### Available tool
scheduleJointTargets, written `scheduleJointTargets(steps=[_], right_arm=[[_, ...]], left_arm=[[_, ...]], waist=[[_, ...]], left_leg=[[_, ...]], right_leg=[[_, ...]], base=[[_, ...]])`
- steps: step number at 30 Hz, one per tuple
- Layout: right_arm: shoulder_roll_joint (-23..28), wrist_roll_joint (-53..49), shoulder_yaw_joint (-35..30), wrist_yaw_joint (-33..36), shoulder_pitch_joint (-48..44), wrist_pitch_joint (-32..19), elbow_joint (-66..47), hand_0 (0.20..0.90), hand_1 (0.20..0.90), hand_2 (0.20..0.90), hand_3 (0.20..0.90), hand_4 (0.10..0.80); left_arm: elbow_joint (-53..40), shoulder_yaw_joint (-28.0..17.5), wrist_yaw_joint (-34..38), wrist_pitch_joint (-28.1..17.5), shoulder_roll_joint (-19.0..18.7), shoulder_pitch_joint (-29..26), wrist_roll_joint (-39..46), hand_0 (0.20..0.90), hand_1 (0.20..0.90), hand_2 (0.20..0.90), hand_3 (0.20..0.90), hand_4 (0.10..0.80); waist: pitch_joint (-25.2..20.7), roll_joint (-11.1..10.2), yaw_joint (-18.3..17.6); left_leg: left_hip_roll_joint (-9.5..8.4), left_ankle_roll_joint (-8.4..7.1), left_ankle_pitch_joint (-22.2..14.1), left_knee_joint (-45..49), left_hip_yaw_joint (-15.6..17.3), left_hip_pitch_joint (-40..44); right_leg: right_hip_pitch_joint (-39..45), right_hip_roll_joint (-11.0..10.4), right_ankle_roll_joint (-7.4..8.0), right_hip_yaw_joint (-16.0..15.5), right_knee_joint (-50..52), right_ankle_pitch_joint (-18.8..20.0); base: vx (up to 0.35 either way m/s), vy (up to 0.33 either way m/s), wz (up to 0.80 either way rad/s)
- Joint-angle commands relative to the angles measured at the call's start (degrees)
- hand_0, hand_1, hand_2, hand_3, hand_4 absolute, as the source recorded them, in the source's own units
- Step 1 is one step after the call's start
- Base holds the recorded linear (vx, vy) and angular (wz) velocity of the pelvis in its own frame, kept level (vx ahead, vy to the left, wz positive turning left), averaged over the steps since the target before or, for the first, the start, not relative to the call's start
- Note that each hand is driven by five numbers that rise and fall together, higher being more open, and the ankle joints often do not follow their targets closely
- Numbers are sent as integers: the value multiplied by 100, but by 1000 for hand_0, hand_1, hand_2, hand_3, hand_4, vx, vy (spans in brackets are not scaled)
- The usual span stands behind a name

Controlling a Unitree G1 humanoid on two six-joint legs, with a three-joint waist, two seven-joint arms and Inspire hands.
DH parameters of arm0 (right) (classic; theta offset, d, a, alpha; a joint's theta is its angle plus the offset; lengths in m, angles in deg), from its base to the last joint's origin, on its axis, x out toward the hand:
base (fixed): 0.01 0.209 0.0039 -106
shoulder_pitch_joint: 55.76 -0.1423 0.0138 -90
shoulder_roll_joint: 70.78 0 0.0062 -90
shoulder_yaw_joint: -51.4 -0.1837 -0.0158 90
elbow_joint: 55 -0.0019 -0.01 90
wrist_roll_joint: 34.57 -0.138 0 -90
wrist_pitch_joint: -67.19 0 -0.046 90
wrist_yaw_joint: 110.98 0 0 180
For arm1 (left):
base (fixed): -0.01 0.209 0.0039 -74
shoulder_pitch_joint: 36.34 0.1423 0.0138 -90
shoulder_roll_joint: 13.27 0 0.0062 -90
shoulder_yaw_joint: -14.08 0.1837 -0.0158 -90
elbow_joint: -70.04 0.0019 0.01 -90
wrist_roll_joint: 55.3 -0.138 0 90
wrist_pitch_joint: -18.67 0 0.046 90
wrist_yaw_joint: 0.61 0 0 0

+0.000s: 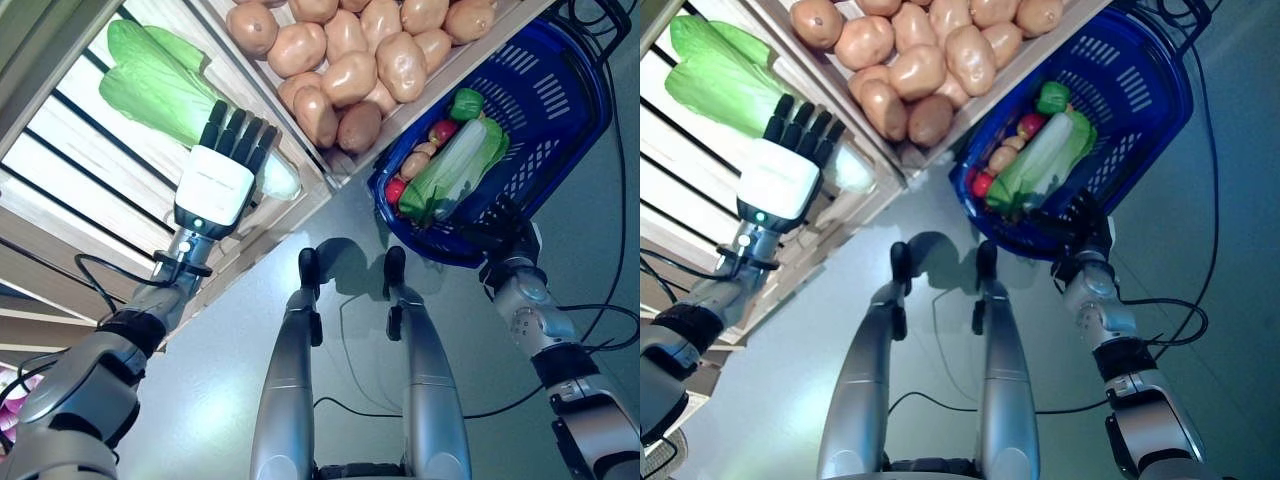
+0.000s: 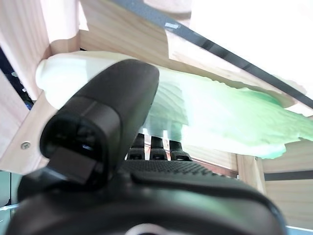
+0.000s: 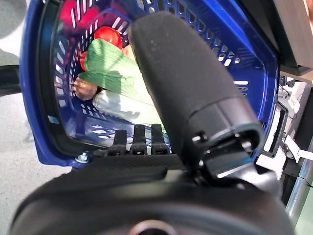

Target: Put vegetables into the basket

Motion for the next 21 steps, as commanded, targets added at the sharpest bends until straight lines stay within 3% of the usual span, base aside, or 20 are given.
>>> scheduleJointTargets(steps=[1,13,18,21], right_arm=[[162,233,26,41,-31,-358,-416,900,900,900,900,800],[92,270,14,16,-1,-325,-466,900,900,900,900,800],[-30,306,-8,-25,204,-375,-565,900,900,900,900,800],[-192,541,-88,74,548,-438,-889,900,900,900,900,800]], left_arm=[[343,-118,-538,66,568,-792,269,300,300,300,300,400],[519,-264,-405,-80,498,-691,324,300,300,300,300,400],[362,-679,626,-441,429,-414,661,300,300,300,300,400],[-106,-1167,1253,-582,391,73,671,300,300,300,300,400]], waist=[[-19,-97,-236],[-19,-101,-234],[-19,-112,-207],[-19,-84,-163]], left_leg=[[-70,-18,183,-3,3,-186],[-93,-22,208,-134,19,101],[-85,-52,278,-353,-9,440],[-101,-87,358,-617,-24,794]], right_leg=[[213,242,-332,-317,-72,316],[473,287,-309,-308,-198,334],[784,295,-285,-297,-371,356],[1146,266,-273,-319,-608,374]], base=[[0,0,0],[0,0,0],[45,-32,-2],[64,-42,-3]])
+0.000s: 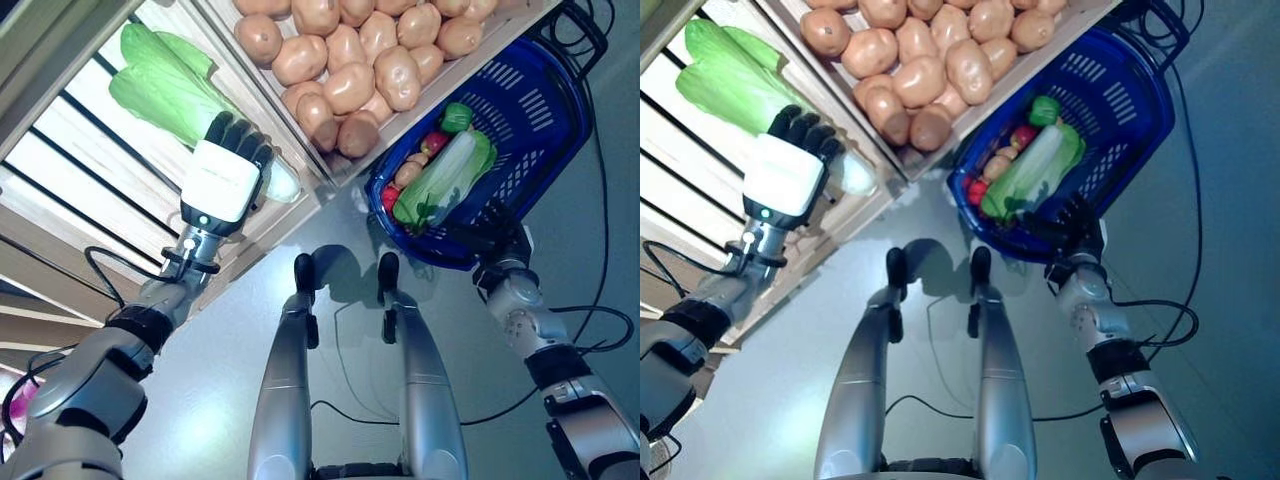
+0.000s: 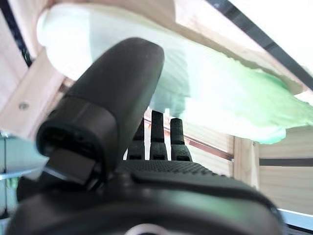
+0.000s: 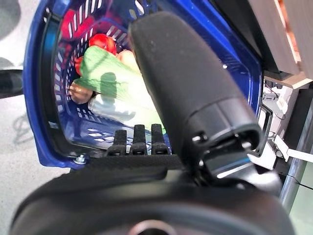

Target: Put vegetables into the basket

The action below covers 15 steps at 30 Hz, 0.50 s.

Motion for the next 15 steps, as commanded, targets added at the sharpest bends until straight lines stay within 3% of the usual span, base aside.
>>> scheduleJointTargets(steps=[1,7,12,15], right_arm=[[143,635,-159,124,513,-466,-930,900,900,900,900,800],[-182,1158,-470,204,1340,-606,-1324,900,900,900,900,800],[-262,1272,-656,149,1714,-621,-1409,900,900,900,900,800],[-474,1467,-855,54,2145,-549,-1490,900,900,900,900,800]], left_arm=[[-296,-1076,1083,-109,244,132,381,300,300,300,300,400],[-1395,-2230,1782,-486,454,1602,187,300,300,300,300,400],[-1949,-2700,1663,-959,719,2262,387,300,300,300,300,400],[-2480,-3140,1309,-1412,999,2967,506,300,300,300,300,400]], waist=[[-23,122,-84],[-131,232,155],[-436,288,280],[-799,295,407]], left_leg=[[-125,-74,363,-574,-24,471],[-262,-93,506,-1242,-210,1450],[-268,-92,614,-1663,-317,1905],[-225,-122,663,-2107,-437,2445]], right_leg=[[783,194,-292,-361,-476,322],[1887,3,-236,-621,-1067,314],[2377,-106,-201,-753,-1393,339],[2992,-179,-159,-890,-1776,354]], base=[[66,-34,-5],[99,-26,-4],[105,-15,1],[254,-49,13]])
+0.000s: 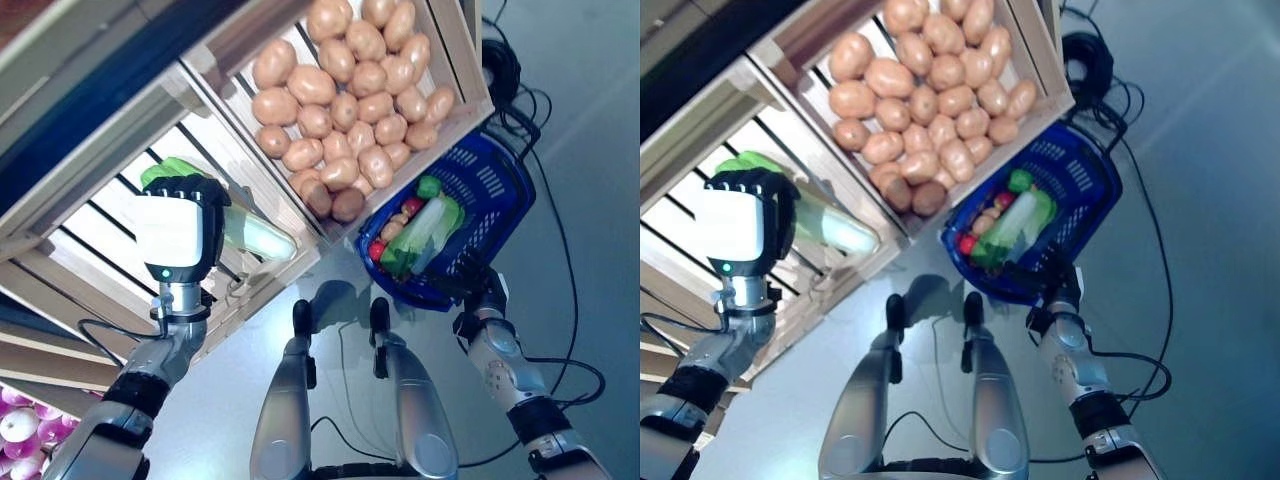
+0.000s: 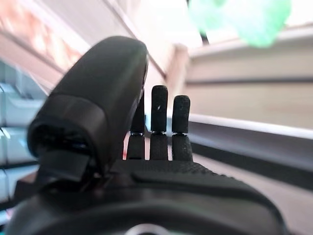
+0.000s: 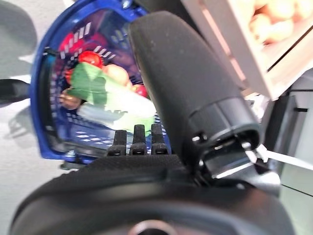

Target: Put vegetables into the basket

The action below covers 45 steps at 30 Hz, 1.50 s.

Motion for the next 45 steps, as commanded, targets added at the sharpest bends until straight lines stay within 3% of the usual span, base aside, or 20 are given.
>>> scheduleJointTargets(steps=[1,12,19,20,21,30,37,45], right_arm=[[109,534,-480,47,586,-448,-754,900,900,900,900,800],[-142,962,-806,-160,1329,-413,-994,900,900,900,900,800],[-63,867,-880,-331,1576,-378,-942,900,900,900,900,800],[-42,863,-871,-331,1558,-368,-931,900,900,900,900,800],[-16,855,-857,-317,1522,-350,-916,900,900,900,900,800],[445,638,-722,-315,1064,-425,-795,900,900,900,900,800],[919,478,-493,-168,506,-639,-833,900,900,900,900,800],[1147,372,-326,42,351,-882,-868,900,900,900,900,800]], left_arm=[[-786,-475,738,-576,368,537,251,300,300,300,300,400],[-1655,-1141,-360,-1186,718,1479,910,300,300,300,300,400],[-1758,-1028,-1238,-1006,520,1651,853,300,300,300,300,400],[-1732,-984,-1393,-945,476,1637,825,418,418,418,418,478],[-1705,-921,-1626,-857,418,1607,828,900,900,900,900,800],[-1386,-390,-1651,-134,-206,1134,761,900,900,900,900,800],[-1071,230,-1757,714,-841,440,901,900,900,900,900,800],[-793,724,-1785,1261,-1017,126,1076,900,900,900,900,800]], waist=[[-881,271,92],[-1359,276,193],[-1444,267,169],[-1429,273,160],[-1406,280,156],[-761,352,35],[-12,409,-77],[-11,415,-128]], left_leg=[[-219,-55,417,-485,-294,-141],[-141,-66,404,-912,-317,746],[-97,-62,336,-980,-252,980],[-98,-58,325,-967,-247,973],[-101,-54,312,-946,-238,957],[-147,3,261,-410,-142,396],[-148,31,410,80,-45,-630],[-187,38,436,544,-3,-1721]], right_leg=[[640,-104,-92,-423,-672,353],[1672,-177,-86,-733,-1193,338],[1901,-186,-44,-754,-1315,354],[1888,-187,-44,-743,-1309,354],[1862,-189,-44,-731,-1293,350],[1284,-179,-101,-560,-918,368],[249,-6,-186,-340,-368,374],[-817,24,-216,-233,-4,361]], base=[[197,-30,6],[120,-3,12],[69,-2,5],[-11,22,-3],[-34,28,-4],[-107,31,-6],[-217,14,-6],[-126,17,-6]])
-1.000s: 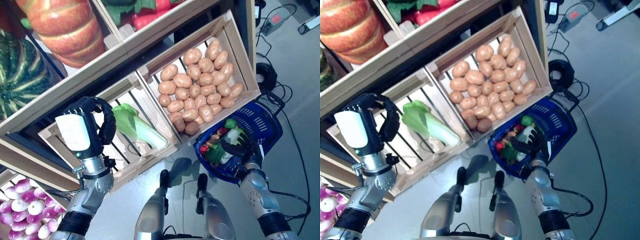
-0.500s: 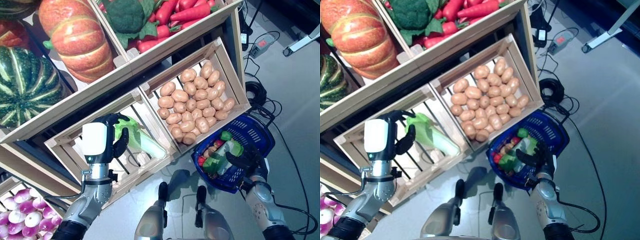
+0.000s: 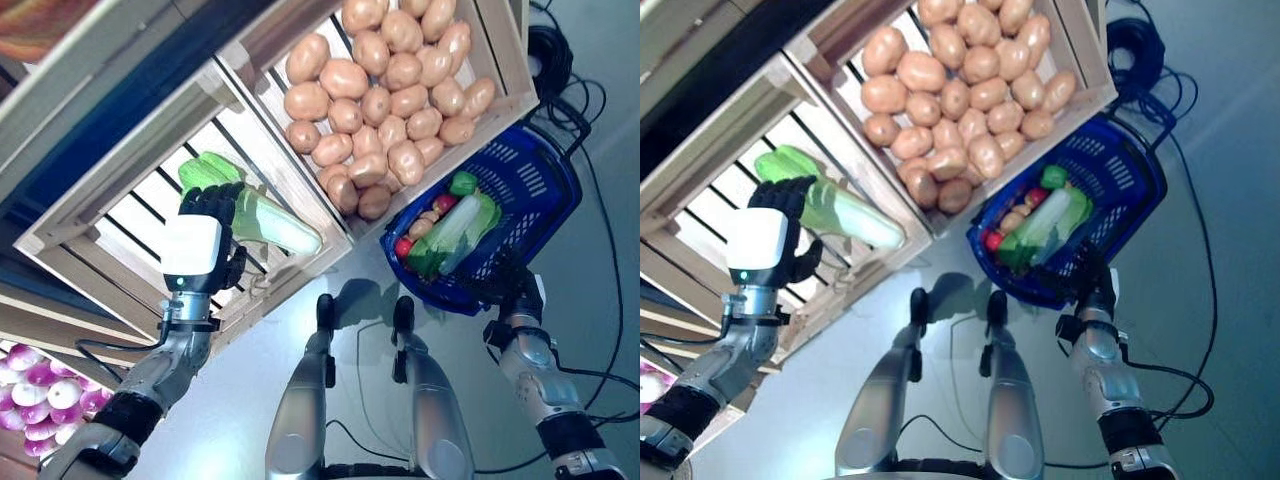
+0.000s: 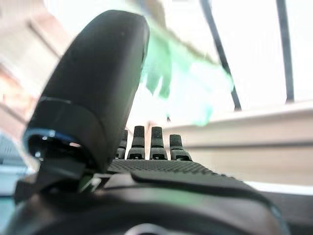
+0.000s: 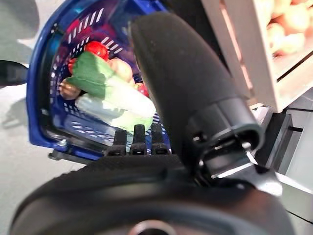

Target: Put vegetables into the basket

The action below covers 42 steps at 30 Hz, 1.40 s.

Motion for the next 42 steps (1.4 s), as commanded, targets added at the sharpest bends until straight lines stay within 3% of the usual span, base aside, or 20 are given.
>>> scheduleJointTargets(steps=[1,13,21,25,32,42], right_arm=[[546,-163,-26,245,41,-655,-587,900,900,900,900,800],[704,-172,71,251,-317,-620,-550,900,900,900,900,800],[644,-85,230,348,-537,-610,-538,900,900,900,900,800],[632,-97,258,345,-597,-617,-523,900,900,900,900,800],[511,-45,298,365,-615,-618,-542,900,900,900,900,800],[456,-7,335,377,-650,-581,-567,900,900,900,900,800]], left_arm=[[-274,-310,254,260,-472,-183,73,900,900,900,900,800],[230,262,186,590,-591,-844,69,900,900,900,900,800],[752,491,474,616,-390,-1279,-171,900,900,900,900,800],[819,567,1003,617,-381,-1433,-622,900,900,900,900,800],[824,508,1516,587,-254,-1501,-893,900,900,900,900,800],[693,632,1213,371,-181,-1512,-1191,900,900,900,900,800]], waist=[[-9,-133,-128],[-9,-178,-213],[-9,-263,-290],[-9,-308,-320],[-9,-347,-335],[-9,-354,-343]], left_leg=[[-163,43,244,525,-18,-834],[-168,30,206,812,-25,-1345],[-133,-15,242,752,-8,-1385],[-125,-24,217,763,-3,-1385],[-140,-17,168,770,8,-1356],[-158,2,121,765,14,-1323]], right_leg=[[10,14,-177,-90,24,131],[-579,20,-161,28,294,121],[-632,67,-169,64,229,150],[-636,73,-171,70,194,171],[-624,73,-165,66,167,182],[-623,83,-158,79,161,194]], base=[[-83,32,2],[-49,12,2],[-4,1,0],[0,0,0],[0,0,0],[10,0,0]])
